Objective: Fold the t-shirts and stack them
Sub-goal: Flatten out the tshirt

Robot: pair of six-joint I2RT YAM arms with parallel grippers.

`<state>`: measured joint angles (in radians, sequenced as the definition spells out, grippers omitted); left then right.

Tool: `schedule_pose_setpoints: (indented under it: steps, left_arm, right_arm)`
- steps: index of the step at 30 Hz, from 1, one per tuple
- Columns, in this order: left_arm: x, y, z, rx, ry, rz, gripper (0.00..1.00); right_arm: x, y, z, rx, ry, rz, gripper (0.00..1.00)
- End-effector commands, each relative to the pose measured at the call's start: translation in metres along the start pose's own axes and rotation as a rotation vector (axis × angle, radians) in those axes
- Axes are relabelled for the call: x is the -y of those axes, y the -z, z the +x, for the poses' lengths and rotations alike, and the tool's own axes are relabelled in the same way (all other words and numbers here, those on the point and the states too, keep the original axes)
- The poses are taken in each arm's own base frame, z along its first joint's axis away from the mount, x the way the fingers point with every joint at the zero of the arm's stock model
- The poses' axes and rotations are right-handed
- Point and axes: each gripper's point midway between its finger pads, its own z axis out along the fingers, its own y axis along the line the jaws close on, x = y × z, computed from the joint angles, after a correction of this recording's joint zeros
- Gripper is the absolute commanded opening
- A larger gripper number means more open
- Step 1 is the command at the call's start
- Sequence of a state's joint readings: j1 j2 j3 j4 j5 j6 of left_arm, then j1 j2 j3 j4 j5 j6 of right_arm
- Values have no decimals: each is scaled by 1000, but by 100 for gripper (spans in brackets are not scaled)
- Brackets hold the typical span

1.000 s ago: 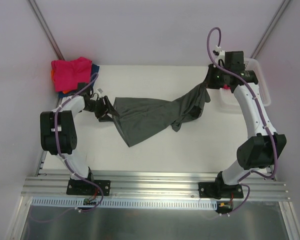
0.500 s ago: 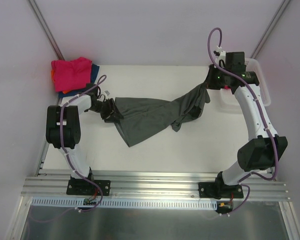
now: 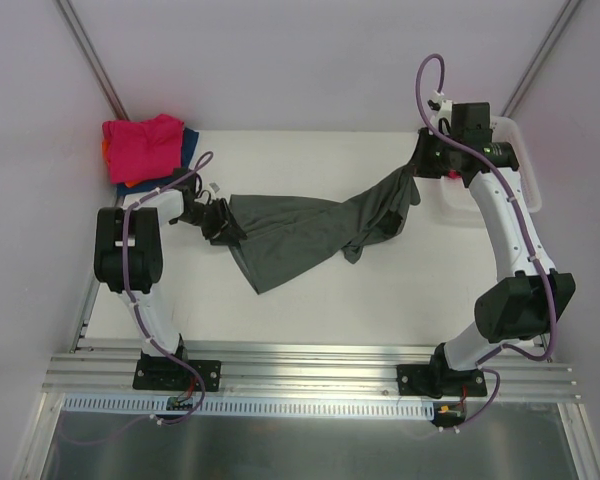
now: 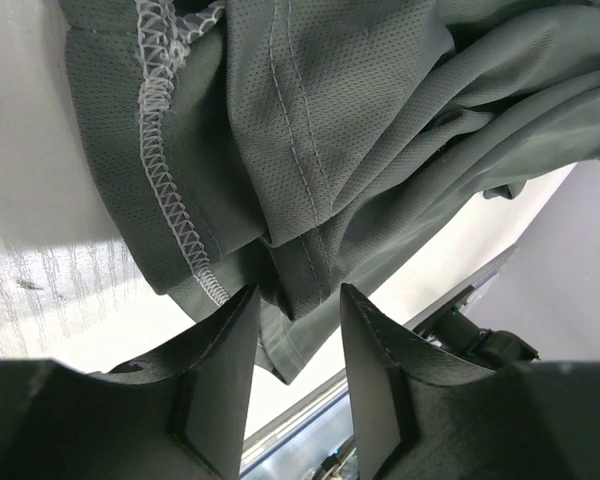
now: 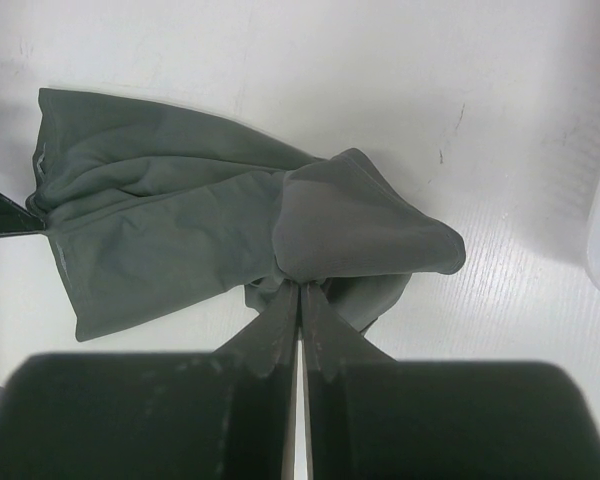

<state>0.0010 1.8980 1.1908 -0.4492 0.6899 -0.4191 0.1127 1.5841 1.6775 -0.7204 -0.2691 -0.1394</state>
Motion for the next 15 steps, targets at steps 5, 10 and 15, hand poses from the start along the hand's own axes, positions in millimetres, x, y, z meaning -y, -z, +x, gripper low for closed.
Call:
schedule_pose_setpoints:
  steps: [5,10,15]
  left_arm:
    - [10,3,-7,10,8,29,31]
    - [10,2,-6,7,15,33,27]
    - [12,1,-7,5,21,45,19]
  right_arm:
    - [-5,8,-22,61,23,-3,2]
    - [-5,7,-24,67,25,-4,2]
    - [-5,7,-26,69,26,-1,2]
